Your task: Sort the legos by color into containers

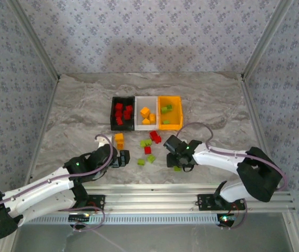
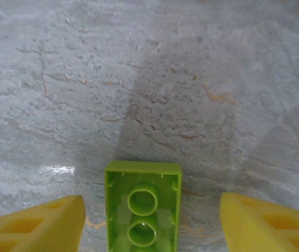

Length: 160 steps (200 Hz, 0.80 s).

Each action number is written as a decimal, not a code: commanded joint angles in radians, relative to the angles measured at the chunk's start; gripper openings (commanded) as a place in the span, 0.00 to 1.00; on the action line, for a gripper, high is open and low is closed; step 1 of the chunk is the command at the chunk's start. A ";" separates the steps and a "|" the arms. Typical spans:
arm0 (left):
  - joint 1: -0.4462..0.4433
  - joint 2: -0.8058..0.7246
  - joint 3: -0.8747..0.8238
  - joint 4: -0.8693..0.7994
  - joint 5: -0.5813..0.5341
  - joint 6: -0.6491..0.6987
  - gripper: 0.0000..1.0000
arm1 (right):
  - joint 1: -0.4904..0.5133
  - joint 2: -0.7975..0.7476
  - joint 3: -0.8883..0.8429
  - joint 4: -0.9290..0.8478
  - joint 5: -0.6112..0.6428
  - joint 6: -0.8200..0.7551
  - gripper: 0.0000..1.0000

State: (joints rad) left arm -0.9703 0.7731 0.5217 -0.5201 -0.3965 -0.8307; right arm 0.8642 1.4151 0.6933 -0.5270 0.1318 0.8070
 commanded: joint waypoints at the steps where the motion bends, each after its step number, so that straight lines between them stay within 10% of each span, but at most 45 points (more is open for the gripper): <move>1: 0.007 -0.002 -0.008 0.016 0.001 -0.013 1.00 | 0.012 0.038 0.005 0.005 0.011 0.029 0.63; 79: 0.020 0.000 -0.003 0.022 0.006 -0.004 0.99 | 0.015 -0.006 0.042 -0.029 0.027 -0.013 0.32; 160: 0.037 0.001 0.013 0.011 0.007 -0.007 0.99 | -0.240 0.048 0.416 0.012 0.065 -0.251 0.31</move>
State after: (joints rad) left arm -0.9421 0.7738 0.5045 -0.5167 -0.3897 -0.8387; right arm 0.6865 1.3796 1.0092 -0.5507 0.1791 0.6491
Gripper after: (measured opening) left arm 0.994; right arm 0.311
